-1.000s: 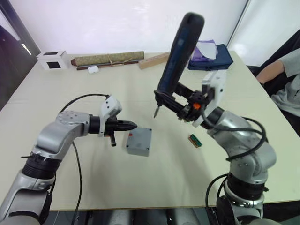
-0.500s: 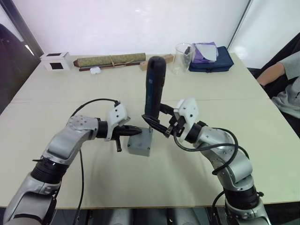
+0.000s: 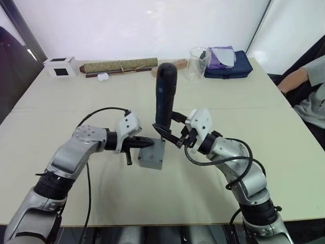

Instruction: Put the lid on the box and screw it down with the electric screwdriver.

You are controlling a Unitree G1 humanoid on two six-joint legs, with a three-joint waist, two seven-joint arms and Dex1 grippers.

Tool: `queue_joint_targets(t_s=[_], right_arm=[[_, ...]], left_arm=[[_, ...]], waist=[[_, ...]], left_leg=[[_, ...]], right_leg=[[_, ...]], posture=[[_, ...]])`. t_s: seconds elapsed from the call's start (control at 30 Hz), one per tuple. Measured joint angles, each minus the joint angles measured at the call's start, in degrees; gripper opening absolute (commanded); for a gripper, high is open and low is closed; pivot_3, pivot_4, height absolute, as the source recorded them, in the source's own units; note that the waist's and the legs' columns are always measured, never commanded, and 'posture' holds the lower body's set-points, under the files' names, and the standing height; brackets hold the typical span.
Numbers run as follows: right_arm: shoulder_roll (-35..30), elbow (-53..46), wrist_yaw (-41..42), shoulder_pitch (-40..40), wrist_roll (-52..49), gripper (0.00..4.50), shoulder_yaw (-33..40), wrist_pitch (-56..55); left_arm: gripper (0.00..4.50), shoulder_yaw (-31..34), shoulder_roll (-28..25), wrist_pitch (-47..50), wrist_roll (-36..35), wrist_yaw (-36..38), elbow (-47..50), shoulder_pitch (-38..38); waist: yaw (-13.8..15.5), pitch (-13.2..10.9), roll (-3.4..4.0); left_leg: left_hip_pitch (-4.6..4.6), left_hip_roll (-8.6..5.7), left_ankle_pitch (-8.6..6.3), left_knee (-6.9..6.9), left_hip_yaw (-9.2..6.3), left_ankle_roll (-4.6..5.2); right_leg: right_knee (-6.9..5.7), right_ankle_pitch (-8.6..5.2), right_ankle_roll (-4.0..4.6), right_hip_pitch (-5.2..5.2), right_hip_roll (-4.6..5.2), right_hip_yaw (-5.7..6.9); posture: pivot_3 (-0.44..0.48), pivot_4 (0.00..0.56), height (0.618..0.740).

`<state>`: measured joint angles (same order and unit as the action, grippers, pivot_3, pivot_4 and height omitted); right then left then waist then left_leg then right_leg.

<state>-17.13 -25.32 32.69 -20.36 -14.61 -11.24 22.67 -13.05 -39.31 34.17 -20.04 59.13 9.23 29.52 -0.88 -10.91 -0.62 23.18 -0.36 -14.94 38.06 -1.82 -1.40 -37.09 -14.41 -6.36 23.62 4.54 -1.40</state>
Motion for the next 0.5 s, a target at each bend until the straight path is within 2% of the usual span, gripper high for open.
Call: queue_joint_targets(t_s=[0.5], right_arm=[[-2.9, 0.1, 1.0, 0.1, -1.3, 2.09, 1.0, 0.7]], left_arm=[[0.0, -0.2, 0.0, 0.3, 0.8, 0.4, 2.1, -1.2]], waist=[[0.1, 0.0, -0.03]], left_leg=[[-0.28, 0.01, -0.01, -0.05, -0.02, 0.01]], right_leg=[[0.07, -0.03, 0.01, -0.3, 0.01, 0.01]], posture=[[0.0, 0.15, 0.74]])
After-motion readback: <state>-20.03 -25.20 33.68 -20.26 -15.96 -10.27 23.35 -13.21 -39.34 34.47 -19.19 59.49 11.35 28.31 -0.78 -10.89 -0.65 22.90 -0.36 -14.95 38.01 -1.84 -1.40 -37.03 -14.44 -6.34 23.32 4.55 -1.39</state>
